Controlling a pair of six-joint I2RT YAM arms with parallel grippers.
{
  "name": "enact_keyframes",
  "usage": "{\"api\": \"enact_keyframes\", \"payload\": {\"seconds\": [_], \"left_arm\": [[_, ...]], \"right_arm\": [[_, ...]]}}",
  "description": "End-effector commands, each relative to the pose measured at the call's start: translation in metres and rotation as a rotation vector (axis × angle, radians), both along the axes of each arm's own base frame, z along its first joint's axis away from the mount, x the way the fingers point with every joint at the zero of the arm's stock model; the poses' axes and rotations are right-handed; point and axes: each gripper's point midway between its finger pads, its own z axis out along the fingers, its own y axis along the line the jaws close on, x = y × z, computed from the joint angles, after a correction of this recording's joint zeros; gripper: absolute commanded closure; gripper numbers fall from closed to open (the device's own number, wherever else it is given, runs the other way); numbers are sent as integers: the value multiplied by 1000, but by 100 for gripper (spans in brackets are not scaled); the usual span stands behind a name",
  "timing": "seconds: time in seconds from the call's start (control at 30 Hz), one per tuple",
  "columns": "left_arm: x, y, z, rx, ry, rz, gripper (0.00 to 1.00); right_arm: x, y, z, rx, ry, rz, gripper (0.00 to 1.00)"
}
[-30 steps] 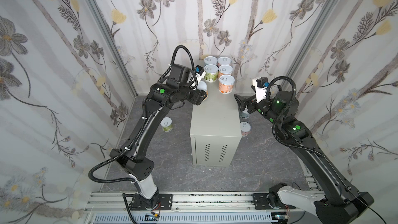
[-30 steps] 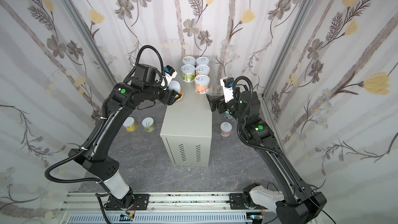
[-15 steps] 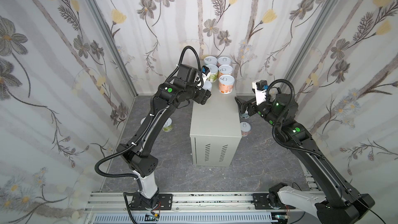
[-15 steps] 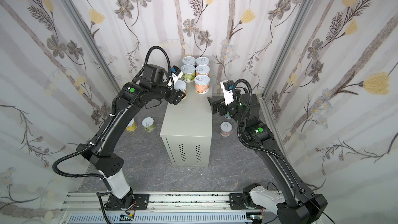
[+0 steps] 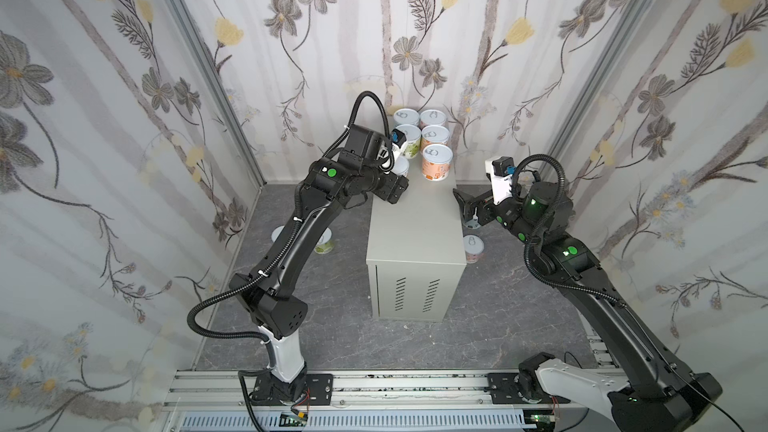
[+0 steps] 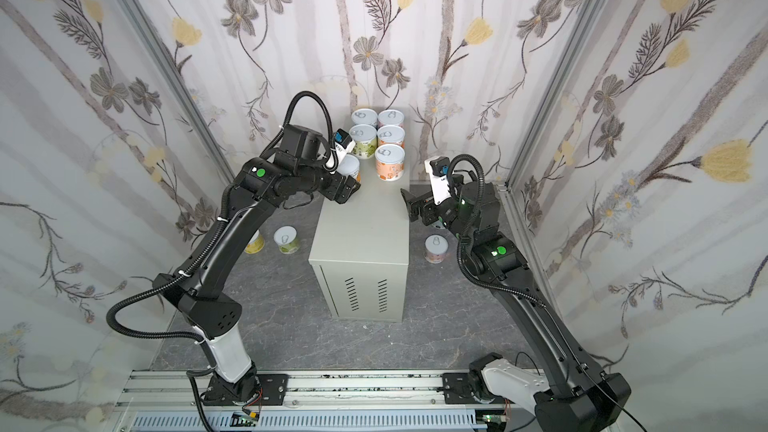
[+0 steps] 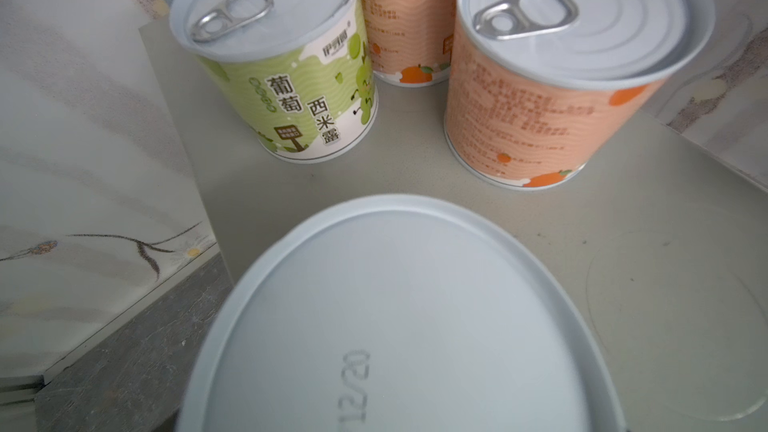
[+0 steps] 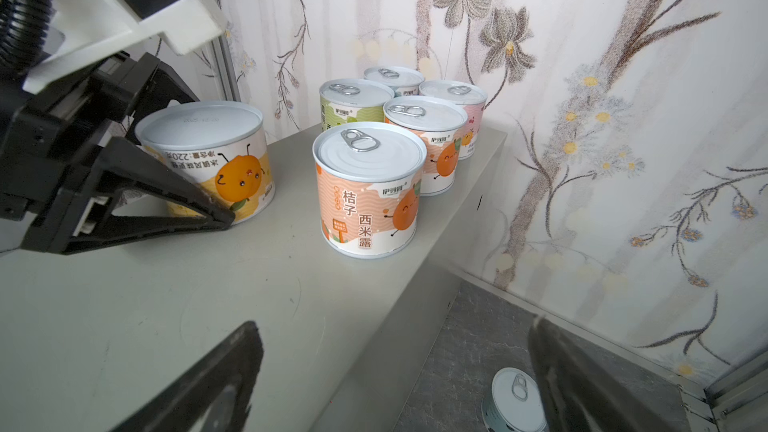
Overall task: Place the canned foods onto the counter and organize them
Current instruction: 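Lower the yellow can onto the cabinet top beside the orange can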
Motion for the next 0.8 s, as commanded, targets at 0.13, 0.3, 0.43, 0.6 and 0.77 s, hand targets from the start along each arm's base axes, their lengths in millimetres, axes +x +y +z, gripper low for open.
{"api": "enact_keyframes", "payload": {"seconds": [0.13,0.3,0.43,0.6,0.77], "left_arm": [[-13,4,19,-45,-103,-88,4],[-19,17,19,-84,-170,-104,0],[-20,27,23,-120,-207,-101,2],[-23,32,33,-187,-262,-123,13],[-21,31,39,-246,-293,-153,24]], "right_arm": [[-7,22,6,52,-48,131,0],[-4,27,4,77,-48,149,0],[1,32,2,87,-46,160,0],[7,36,3,104,-51,162,0],[13,40,2,108,-45,161,0]]}}
